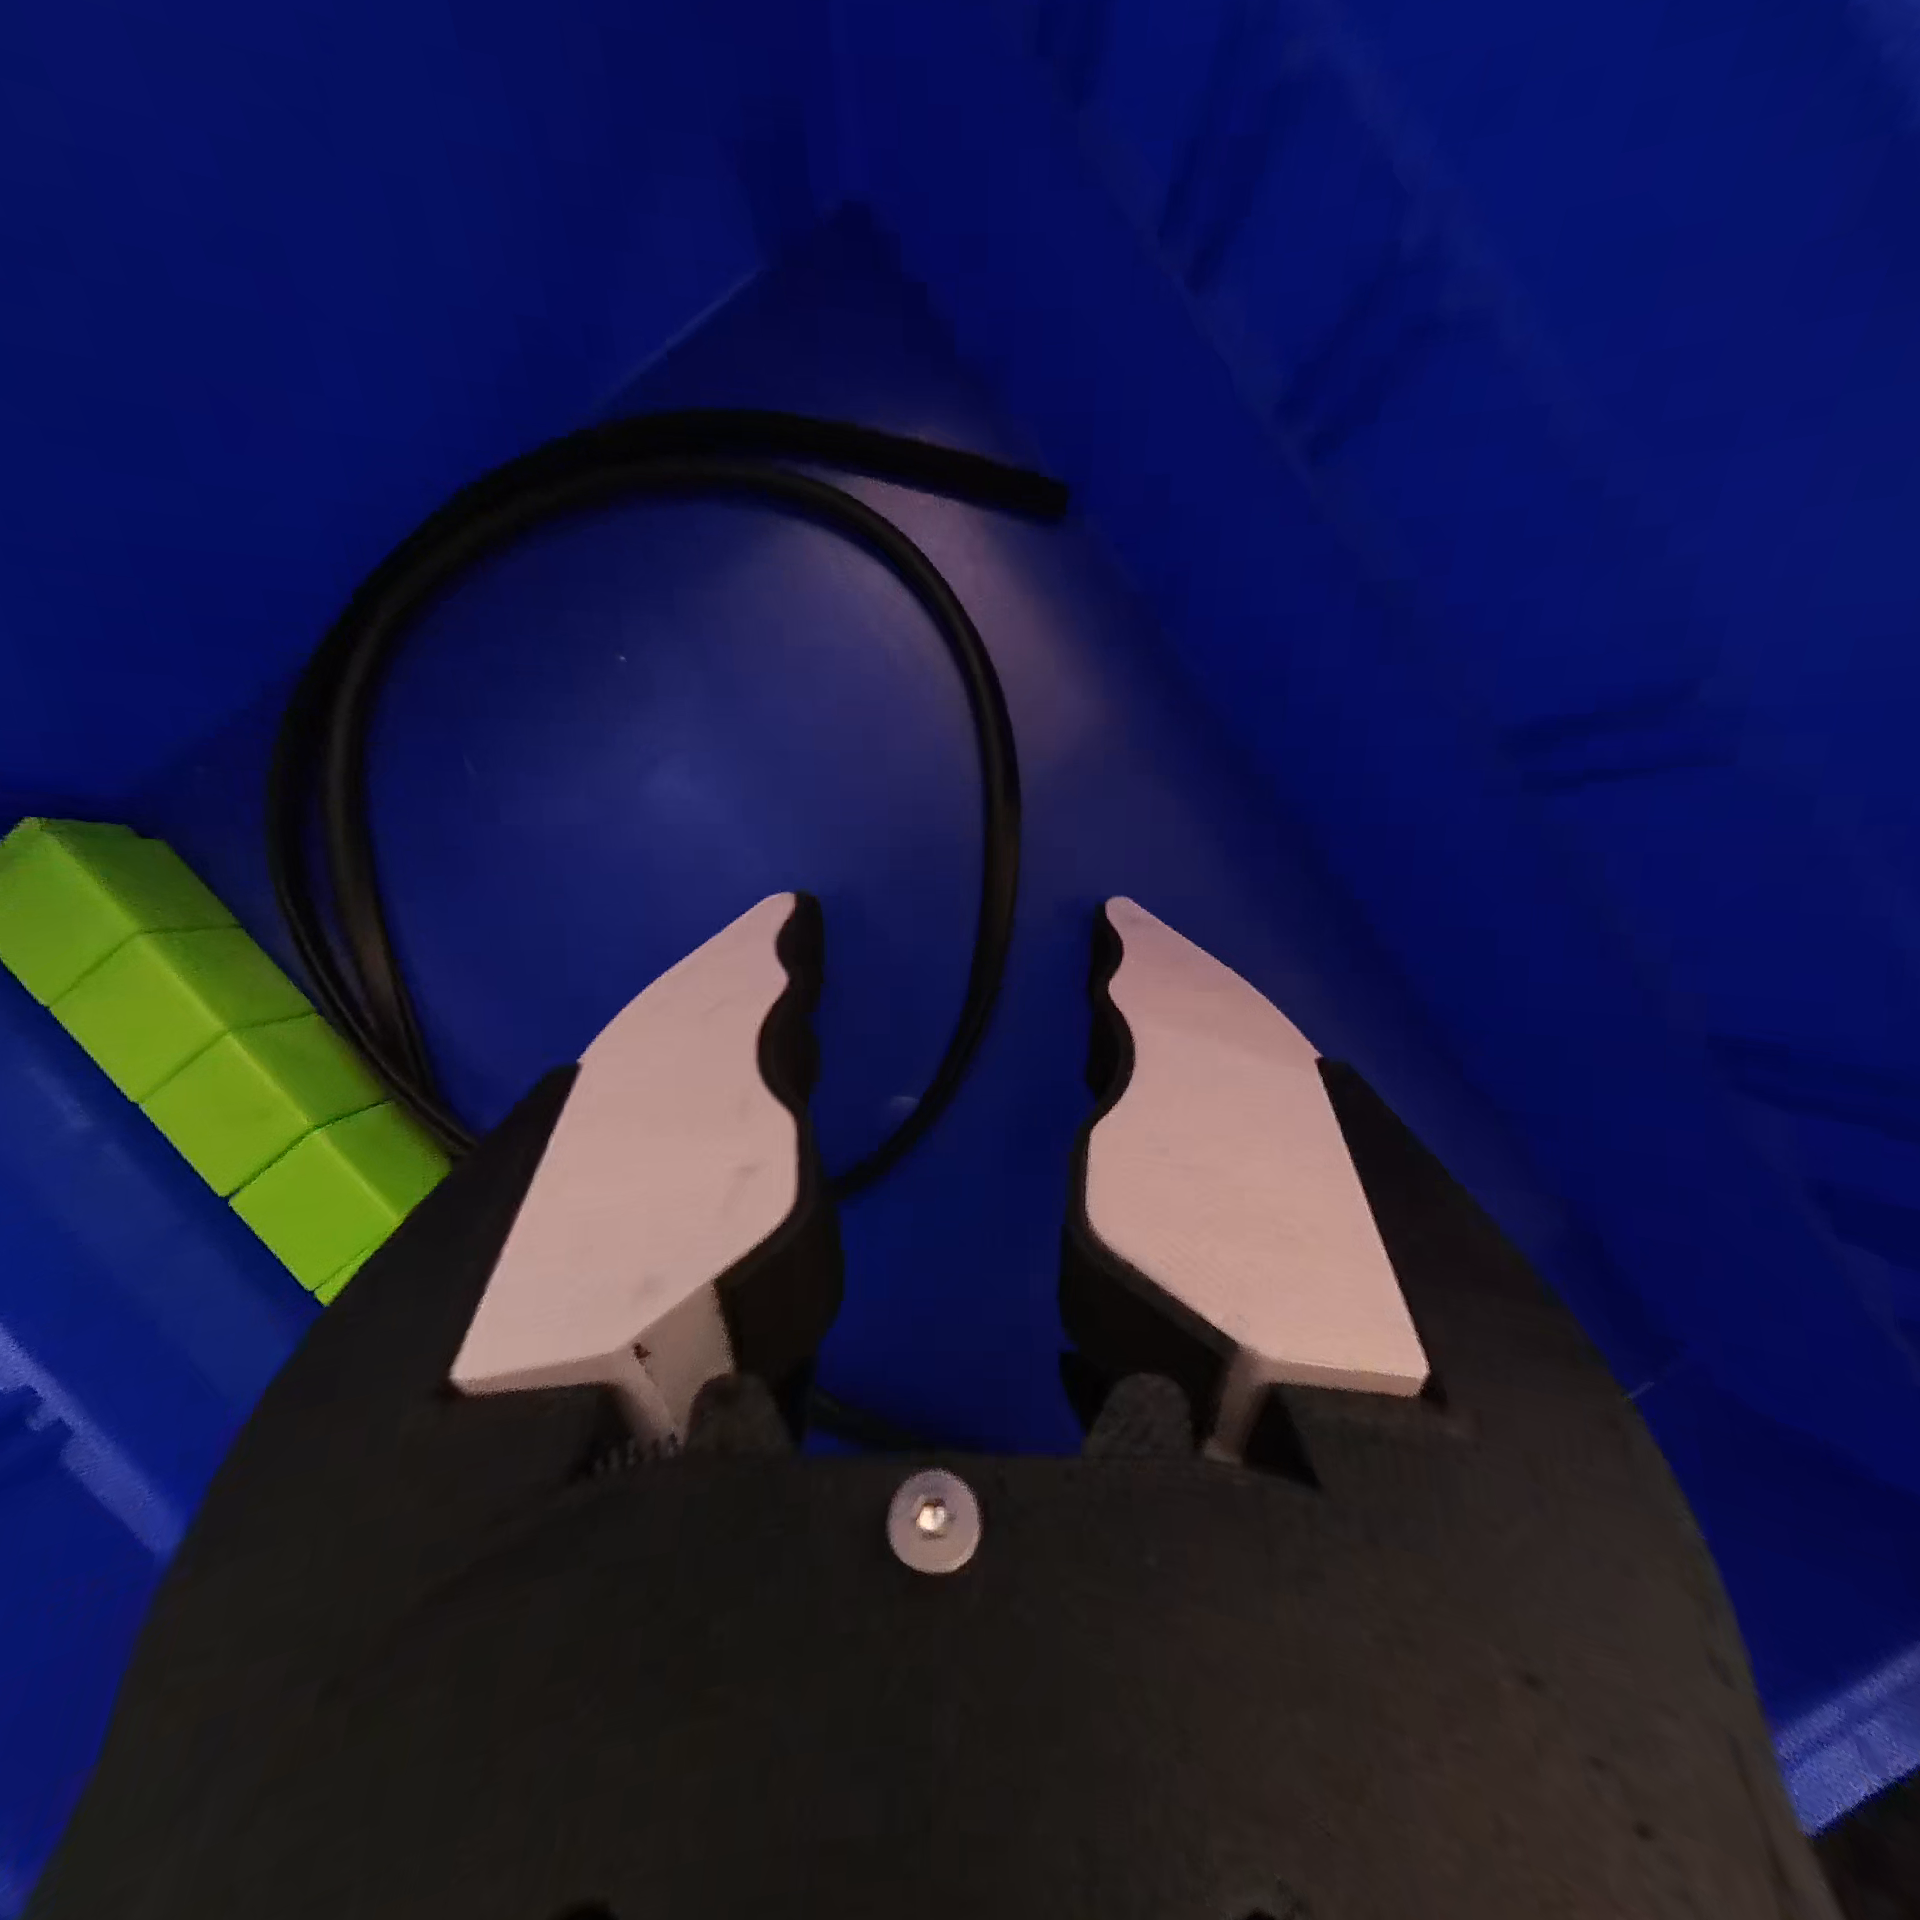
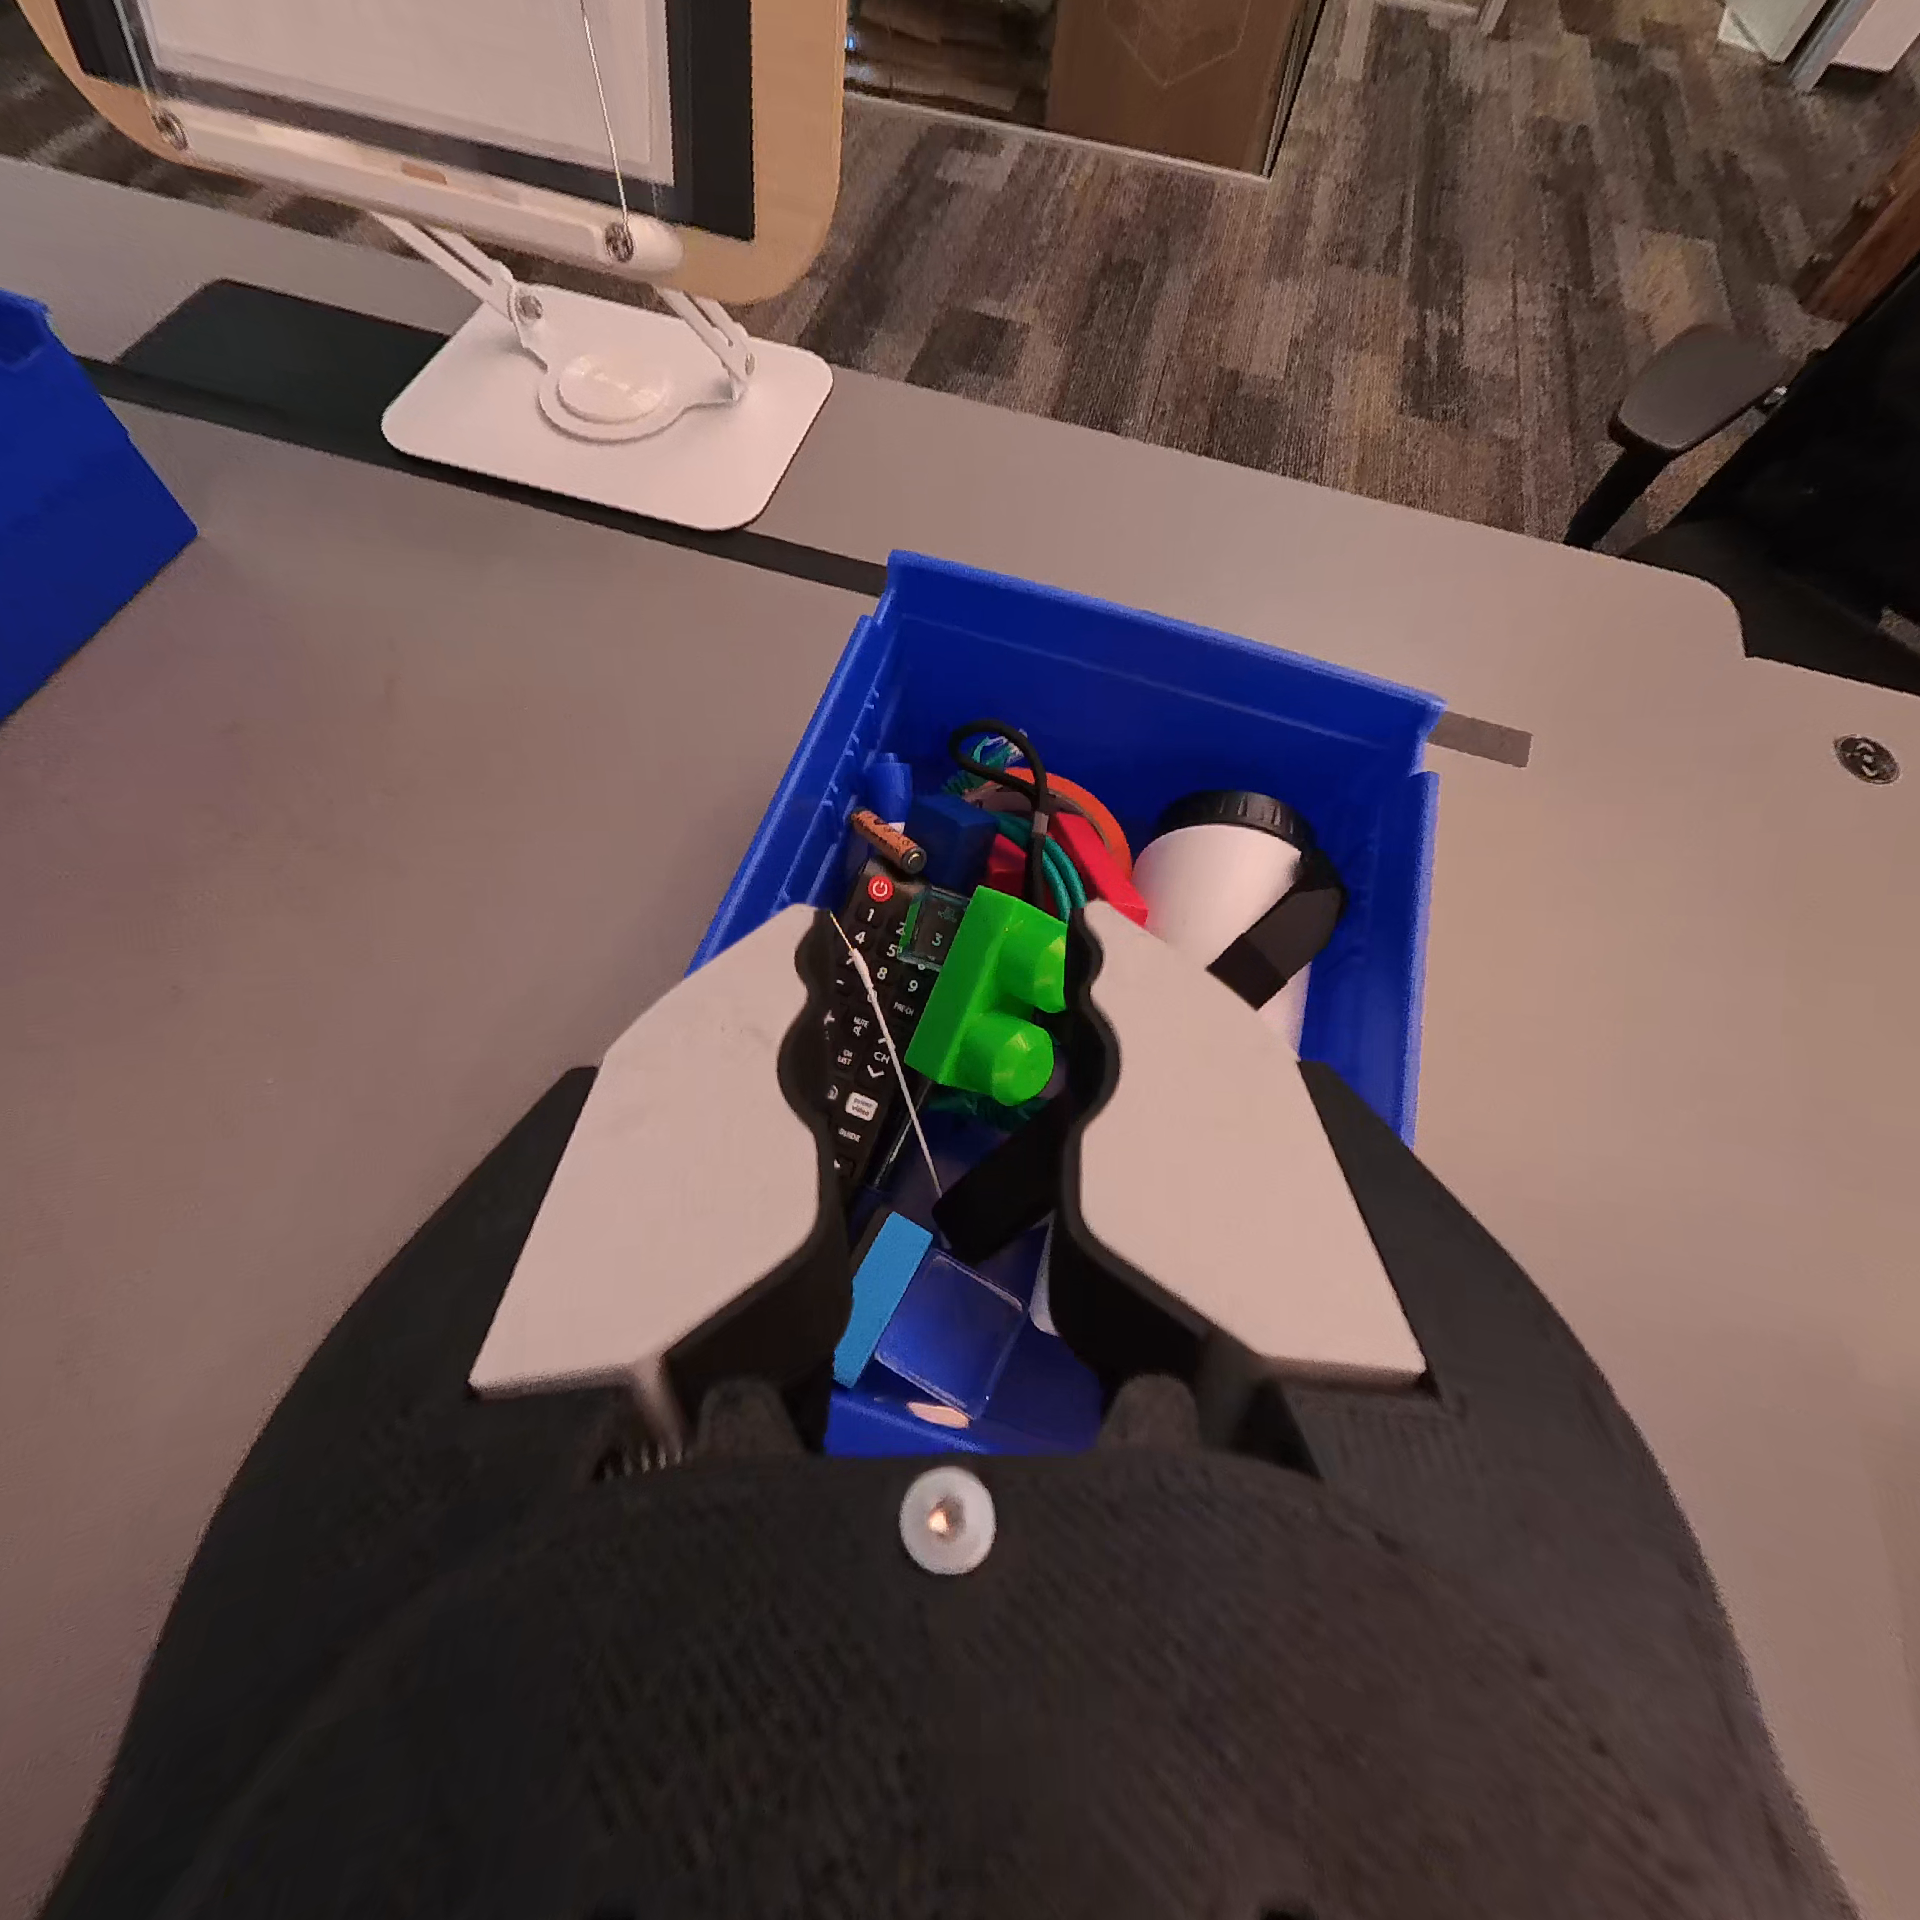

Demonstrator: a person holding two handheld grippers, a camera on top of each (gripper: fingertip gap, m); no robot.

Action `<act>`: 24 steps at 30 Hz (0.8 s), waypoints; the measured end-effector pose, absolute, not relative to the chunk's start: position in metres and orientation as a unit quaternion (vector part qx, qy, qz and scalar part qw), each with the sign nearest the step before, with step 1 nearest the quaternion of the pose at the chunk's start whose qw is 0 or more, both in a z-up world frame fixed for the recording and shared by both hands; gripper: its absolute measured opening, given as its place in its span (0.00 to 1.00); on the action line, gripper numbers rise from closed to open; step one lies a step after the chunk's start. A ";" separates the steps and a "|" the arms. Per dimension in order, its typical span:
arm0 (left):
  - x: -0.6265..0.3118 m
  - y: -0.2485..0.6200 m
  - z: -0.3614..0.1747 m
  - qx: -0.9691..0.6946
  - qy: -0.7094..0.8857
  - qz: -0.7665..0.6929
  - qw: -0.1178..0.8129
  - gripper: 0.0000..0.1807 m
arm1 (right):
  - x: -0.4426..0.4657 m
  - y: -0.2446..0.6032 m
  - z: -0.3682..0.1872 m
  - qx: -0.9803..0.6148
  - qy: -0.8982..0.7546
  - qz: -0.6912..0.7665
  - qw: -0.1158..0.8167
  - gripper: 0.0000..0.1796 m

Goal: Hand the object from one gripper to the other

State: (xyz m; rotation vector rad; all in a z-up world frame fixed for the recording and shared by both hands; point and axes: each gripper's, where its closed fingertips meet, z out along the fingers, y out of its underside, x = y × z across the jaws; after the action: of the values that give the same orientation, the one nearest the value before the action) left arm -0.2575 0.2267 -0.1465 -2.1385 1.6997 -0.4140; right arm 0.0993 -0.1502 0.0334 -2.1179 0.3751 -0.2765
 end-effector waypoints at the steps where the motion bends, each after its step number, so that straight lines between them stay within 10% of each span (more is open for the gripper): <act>1: -0.257 0.226 -0.146 -0.759 0.606 -0.148 0.187 0.27 | 0.100 -0.150 0.032 -0.865 0.151 -0.114 0.464 0.24; 7: -0.255 0.215 -0.147 -0.741 0.633 -0.154 0.164 0.03 | 0.098 -0.150 0.029 -0.869 0.141 -0.109 0.461 0.24; 13: -0.260 0.224 -0.129 -0.750 0.623 -0.123 0.185 0.03 | 0.100 -0.152 0.026 -0.869 0.144 -0.104 0.461 0.24; 24: -0.241 0.161 0.071 -0.641 0.556 -0.318 0.423 0.02 | 0.090 -0.138 0.027 -0.878 0.121 -0.114 0.449 0.24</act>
State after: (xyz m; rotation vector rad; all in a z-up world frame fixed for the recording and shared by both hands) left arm -0.2415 0.1611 0.0712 -1.6040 1.3919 -0.7953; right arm 0.0902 -0.1384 0.0266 -2.1722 0.2983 -0.2826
